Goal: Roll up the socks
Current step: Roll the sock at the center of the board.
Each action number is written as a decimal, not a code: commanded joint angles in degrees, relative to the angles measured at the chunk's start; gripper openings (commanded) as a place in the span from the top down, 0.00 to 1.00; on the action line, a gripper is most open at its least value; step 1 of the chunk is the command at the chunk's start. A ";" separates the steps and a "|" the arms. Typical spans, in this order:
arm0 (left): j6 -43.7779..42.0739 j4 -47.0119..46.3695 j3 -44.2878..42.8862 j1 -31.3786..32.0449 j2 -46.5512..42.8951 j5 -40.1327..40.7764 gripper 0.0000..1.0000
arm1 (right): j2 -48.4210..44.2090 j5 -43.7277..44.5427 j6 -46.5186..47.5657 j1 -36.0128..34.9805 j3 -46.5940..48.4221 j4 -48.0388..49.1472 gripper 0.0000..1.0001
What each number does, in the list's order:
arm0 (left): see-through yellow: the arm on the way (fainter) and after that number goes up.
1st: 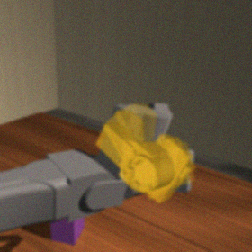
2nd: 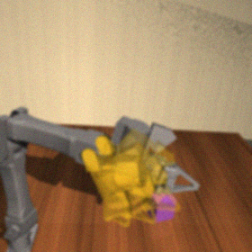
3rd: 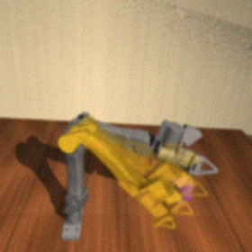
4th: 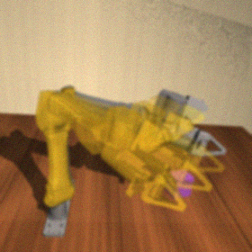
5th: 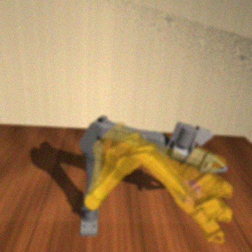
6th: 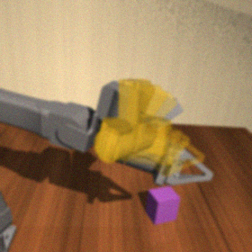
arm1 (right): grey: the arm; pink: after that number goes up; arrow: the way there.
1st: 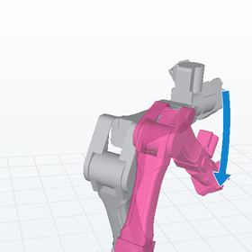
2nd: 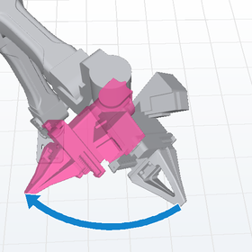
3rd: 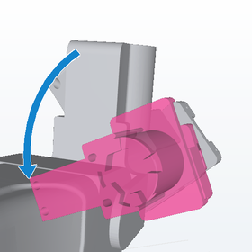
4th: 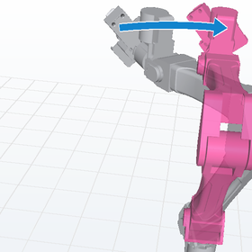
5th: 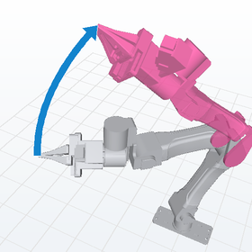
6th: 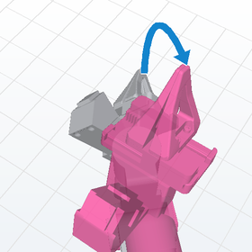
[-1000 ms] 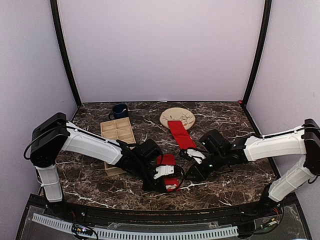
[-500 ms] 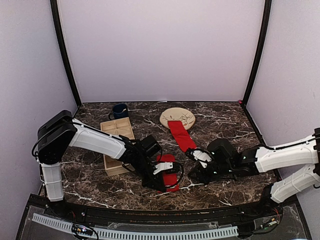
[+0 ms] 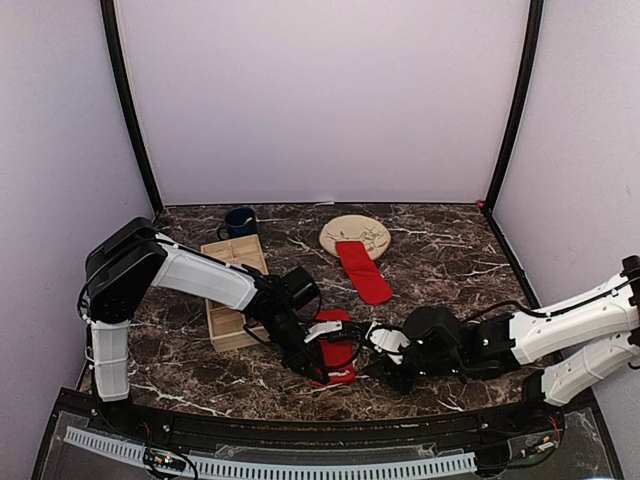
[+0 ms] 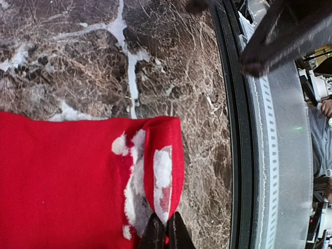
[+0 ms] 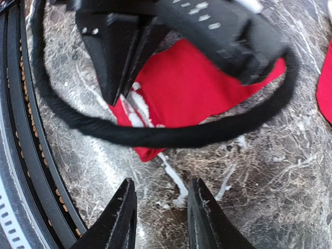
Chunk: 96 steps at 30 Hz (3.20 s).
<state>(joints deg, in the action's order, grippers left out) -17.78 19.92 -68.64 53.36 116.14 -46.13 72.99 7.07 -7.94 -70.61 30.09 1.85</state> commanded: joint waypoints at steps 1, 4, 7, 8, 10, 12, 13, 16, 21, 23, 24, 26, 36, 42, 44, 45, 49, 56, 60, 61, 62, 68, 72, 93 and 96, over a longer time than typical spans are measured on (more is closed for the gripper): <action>-0.38 5.08 -1.41 -0.95 1.64 -2.09 1.00 | 2.52 1.36 0.73 -2.51 0.99 2.33 0.69; -0.61 5.91 -2.12 -1.15 2.24 -2.74 1.00 | 4.79 3.50 3.60 -3.56 2.33 2.13 0.68; -0.85 6.73 -2.53 -1.31 2.78 -3.16 1.00 | 7.01 4.25 7.76 -4.28 4.04 1.73 0.65; -0.95 6.95 -2.59 -1.33 2.97 -3.32 1.00 | 7.64 4.12 8.27 -4.30 4.68 1.69 0.64; -1.10 7.24 -2.79 -1.41 3.13 -3.43 1.00 | 8.88 4.09 9.28 -4.42 5.78 1.43 0.62; -1.14 7.43 -2.87 -1.42 3.50 -3.64 1.00 | 9.99 4.10 10.32 -4.36 6.88 1.13 0.59; -1.16 7.51 -2.90 -1.42 3.63 -3.76 1.00 | 10.61 3.98 10.80 -4.37 7.42 0.95 0.58; -1.35 7.83 -3.13 -1.42 3.89 -3.91 1.00 | 12.74 3.56 12.30 -4.36 9.20 -0.19 0.57; -1.46 8.06 -3.24 -1.51 3.91 -3.84 1.00 | 15.71 2.09 13.79 -4.28 11.23 -1.07 0.58; -1.58 8.27 -3.24 -1.51 3.95 -3.81 1.00 | 16.18 1.33 14.00 -4.36 11.58 -1.20 0.58; -1.64 8.23 -3.25 -1.51 3.94 -3.87 1.00 | 16.28 1.07 14.08 -4.28 11.60 -1.25 0.59; -1.61 8.28 -3.25 -1.51 4.01 -3.95 1.00 | 16.51 0.53 14.16 -4.33 11.63 -1.38 0.60; -1.77 8.58 -3.52 -1.60 4.34 -4.11 1.00 | 17.88 -1.16 15.21 -4.22 12.68 -1.83 0.66; -1.77 8.64 -3.60 -1.60 4.44 -4.24 1.00 | 19.70 -1.56 15.45 -4.13 13.18 -1.76 0.70; -1.77 8.72 -3.60 -1.60 4.44 -4.27 1.00 | 20.06 -1.77 15.66 -4.00 13.53 -1.87 0.72; -1.81 8.67 -3.56 -1.60 4.45 -4.28 1.00 | 20.40 -1.86 15.71 -3.93 13.72 -2.04 0.74; -1.77 8.71 -3.59 -1.60 4.45 -4.00 1.00 | 20.78 -2.21 15.64 -3.50 13.72 -2.10 0.82; -1.17 8.32 -3.77 -1.60 4.30 -3.15 0.99 | 20.85 -3.37 14.91 -2.55 13.70 -2.95 0.97; -0.31 7.93 -3.49 -1.60 3.33 -1.67 0.88 | 20.87 -4.72 14.18 -1.55 13.42 -3.08 1.00; -0.04 7.63 -3.25 -1.60 2.80 -1.10 0.84 | 20.83 -5.16 13.99 -1.29 13.31 -3.06 1.00; 0.47 7.09 -2.83 -1.60 2.19 -0.36 0.79 | 20.70 -5.65 13.81 -0.88 13.26 -3.06 1.00; 3.98 1.73 1.22 -1.60 -2.04 2.73 0.62 | 19.92 -7.68 12.79 0.83 13.01 -3.04 1.00; 5.98 -0.91 3.78 -1.60 -4.02 3.28 0.59 | 19.60 -8.36 12.55 1.45 13.12 -3.03 1.00; 13.80 -2.09 8.29 -1.60 -6.30 19.25 0.52 | 18.76 -8.00 10.35 2.39 11.36 -0.17 1.00; 14.59 -1.79 8.47 -1.60 -6.19 19.90 0.52 | 18.72 -7.82 10.15 2.32 11.08 0.02 1.00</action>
<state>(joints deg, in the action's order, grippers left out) -5.23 14.22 -62.61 52.03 109.40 -34.65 93.08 -1.21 3.22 -68.53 42.30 1.37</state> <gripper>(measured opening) 0.478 0.009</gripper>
